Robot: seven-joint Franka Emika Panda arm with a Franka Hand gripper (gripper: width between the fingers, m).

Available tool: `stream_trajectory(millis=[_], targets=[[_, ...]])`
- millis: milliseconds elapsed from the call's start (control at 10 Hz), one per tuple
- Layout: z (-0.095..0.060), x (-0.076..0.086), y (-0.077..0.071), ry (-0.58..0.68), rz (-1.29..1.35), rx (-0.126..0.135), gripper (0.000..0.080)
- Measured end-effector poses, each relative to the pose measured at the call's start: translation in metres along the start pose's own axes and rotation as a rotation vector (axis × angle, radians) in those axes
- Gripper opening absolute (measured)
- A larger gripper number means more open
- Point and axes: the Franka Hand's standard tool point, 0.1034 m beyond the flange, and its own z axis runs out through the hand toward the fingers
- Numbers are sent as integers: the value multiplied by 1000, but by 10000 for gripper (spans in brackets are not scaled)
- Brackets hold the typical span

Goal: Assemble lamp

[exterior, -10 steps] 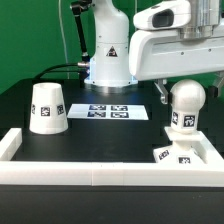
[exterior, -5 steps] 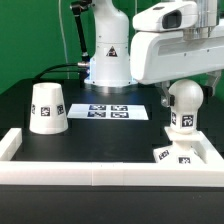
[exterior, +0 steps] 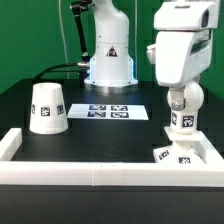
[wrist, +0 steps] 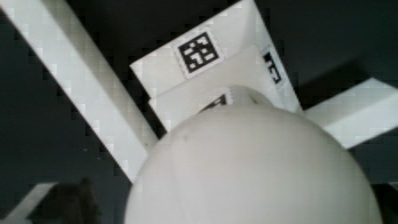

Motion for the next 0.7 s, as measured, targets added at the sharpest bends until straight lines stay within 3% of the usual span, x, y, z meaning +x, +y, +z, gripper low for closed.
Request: stream_trajectory(millis=[100,700], targets=[[0,-1,3,-23,-194,-15,699],[-1,-3,6,-64,-506,-44,699]])
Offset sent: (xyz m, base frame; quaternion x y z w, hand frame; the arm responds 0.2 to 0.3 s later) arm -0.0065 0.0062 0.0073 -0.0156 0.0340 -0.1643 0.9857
